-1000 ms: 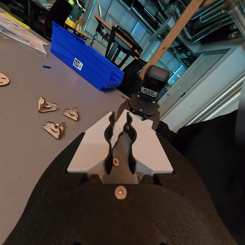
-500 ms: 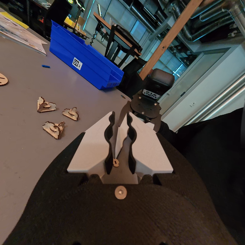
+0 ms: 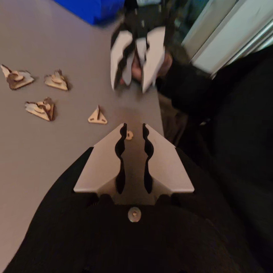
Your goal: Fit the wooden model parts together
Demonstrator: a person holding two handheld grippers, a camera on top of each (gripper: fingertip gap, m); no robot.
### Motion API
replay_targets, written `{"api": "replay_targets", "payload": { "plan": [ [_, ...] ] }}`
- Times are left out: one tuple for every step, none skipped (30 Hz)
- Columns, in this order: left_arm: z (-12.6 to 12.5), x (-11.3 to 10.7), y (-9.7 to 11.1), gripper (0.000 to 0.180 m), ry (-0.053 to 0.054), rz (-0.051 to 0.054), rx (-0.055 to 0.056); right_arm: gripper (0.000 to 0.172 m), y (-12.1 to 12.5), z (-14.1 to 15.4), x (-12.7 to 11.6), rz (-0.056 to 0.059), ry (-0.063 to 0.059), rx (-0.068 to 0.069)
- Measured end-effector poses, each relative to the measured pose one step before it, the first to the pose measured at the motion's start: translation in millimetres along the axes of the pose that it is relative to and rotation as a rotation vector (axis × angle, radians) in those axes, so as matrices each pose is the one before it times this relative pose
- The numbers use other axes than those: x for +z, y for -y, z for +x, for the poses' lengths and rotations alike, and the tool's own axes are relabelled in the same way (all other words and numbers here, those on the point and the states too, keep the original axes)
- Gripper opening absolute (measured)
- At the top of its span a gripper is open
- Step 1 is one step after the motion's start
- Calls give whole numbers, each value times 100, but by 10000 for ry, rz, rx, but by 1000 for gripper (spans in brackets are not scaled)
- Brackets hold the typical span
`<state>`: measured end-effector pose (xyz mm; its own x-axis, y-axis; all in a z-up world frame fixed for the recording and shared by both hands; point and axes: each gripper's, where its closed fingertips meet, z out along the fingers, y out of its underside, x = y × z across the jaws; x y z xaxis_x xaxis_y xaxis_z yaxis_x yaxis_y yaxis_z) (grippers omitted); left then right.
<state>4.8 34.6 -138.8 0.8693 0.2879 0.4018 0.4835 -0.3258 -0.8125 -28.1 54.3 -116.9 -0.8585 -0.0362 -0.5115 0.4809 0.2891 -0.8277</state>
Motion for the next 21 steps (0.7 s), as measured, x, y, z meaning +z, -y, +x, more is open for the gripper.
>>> {"api": "replay_targets", "payload": {
  "plan": [
    [-111,362,-850,23,329,-503,310,35,872,78,-720,650,367,440],
    [10,453,-480,25,195,-313,163,35,1016,-10,-780,748,394,365],
    [-61,433,-189,28,176,-221,-21,36,1138,57,-817,819,288,277],
    [12,358,93,33,93,-44,-47,36,1087,123,-742,761,141,159],
    [220,275,99,34,-62,-11,-1,35,788,96,-529,525,31,23],
    [-32,238,-81,36,77,-111,-8,35,313,9,-237,206,-35,-97],
    [-322,236,-325,36,271,-263,-12,35,-96,-89,64,-70,-38,-153],
    [-112,260,-304,35,158,-257,61,35,-335,-151,264,-227,-9,-148],
    [-115,247,-266,35,175,-236,81,34,-381,-193,309,-254,30,-117],
    [-248,235,-275,34,265,-242,46,34,-318,-224,286,-208,76,-85],
    [-125,123,-29,31,196,-68,90,34,-225,-222,204,-137,86,-61],
    [-127,24,-14,29,151,-17,42,34,-123,-175,117,-67,81,-40],
    [-121,8,-11,26,76,-7,-41,34,-41,-81,52,-22,35,-17],
    [-11,-2,-3,26,-22,4,-46,34,25,7,-22,16,2,10],
    [98,-17,-42,22,-96,-19,-11,34,58,-11,-48,47,37,36],
    [155,20,-106,18,-124,-61,9,35,69,7,-57,51,28,39],
    [168,32,-69,16,-93,-41,50,35,38,10,-27,27,5,16],
    [46,16,-7,17,15,-13,65,35,-26,-17,6,-12,-1,-15],
    [46,14,-19,17,13,-14,59,36,-45,-13,50,-39,-8,-27],
    [35,2,-12,17,3,-7,40,36,-61,-4,39,-39,-12,-19],
    [45,-7,4,17,-13,-3,31,36,-23,16,28,-19,-16,-1]
  ]
}}
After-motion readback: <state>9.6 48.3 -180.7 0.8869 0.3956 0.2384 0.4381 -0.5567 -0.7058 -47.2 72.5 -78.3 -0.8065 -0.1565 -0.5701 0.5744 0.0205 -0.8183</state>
